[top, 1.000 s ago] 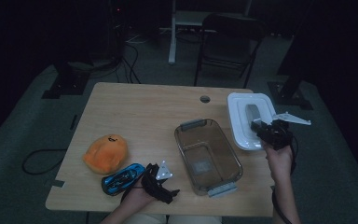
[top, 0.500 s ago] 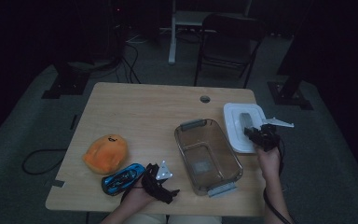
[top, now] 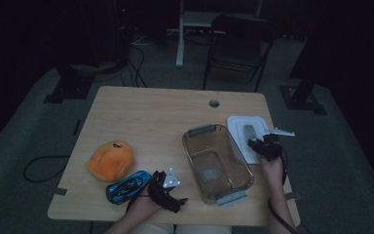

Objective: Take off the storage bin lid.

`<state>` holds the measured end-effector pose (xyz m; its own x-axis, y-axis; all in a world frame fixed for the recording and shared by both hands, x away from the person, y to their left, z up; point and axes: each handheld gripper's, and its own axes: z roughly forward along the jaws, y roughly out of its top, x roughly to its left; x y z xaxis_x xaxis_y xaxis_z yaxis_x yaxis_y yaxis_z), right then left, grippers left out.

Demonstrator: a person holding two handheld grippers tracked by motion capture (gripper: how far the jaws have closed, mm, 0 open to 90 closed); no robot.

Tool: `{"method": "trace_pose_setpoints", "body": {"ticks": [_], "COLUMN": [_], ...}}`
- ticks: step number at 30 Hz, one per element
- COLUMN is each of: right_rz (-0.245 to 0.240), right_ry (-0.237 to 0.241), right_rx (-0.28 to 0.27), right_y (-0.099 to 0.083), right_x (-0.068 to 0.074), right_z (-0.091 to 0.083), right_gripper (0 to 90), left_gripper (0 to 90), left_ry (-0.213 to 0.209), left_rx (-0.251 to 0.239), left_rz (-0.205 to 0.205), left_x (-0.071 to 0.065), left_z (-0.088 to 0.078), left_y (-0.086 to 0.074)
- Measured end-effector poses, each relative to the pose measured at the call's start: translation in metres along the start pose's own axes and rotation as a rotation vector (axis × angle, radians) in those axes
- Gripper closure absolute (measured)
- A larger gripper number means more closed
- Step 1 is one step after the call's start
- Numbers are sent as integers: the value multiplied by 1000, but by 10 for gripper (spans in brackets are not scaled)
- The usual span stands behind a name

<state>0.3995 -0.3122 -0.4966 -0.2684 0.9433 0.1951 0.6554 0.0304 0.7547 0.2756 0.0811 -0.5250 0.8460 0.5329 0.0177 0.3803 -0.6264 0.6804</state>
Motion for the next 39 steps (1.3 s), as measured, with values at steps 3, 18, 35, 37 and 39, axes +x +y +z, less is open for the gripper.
{"method": "trace_pose_setpoints", "body": {"ticks": [3, 18, 35, 37, 39], "right_rz": [7, -1, -110, -150, -178], "right_ry": [2, -1, 58, 60, 54], "right_rx": [2, 32, -5, -5, -11], "right_y": [-4, -12, -16, -21, -26], "right_x": [-1, 0, 17, 22, 25], "right_z": [5, 9, -32, -33, -34], "right_gripper": [682, 647, 142, 141, 141], "left_gripper": [24, 24, 24, 24, 25], "left_ry": [0, 2, 93, 100, 105], "left_rx": [0, 0, -31, -23, -18], "left_rz": [0, 1, -66, -85, -87], "left_x": [0, 0, 21, 29, 35], "left_z": [0, 0, -18, -20, -20], "left_y": [0, 0, 33, 37, 42]}}
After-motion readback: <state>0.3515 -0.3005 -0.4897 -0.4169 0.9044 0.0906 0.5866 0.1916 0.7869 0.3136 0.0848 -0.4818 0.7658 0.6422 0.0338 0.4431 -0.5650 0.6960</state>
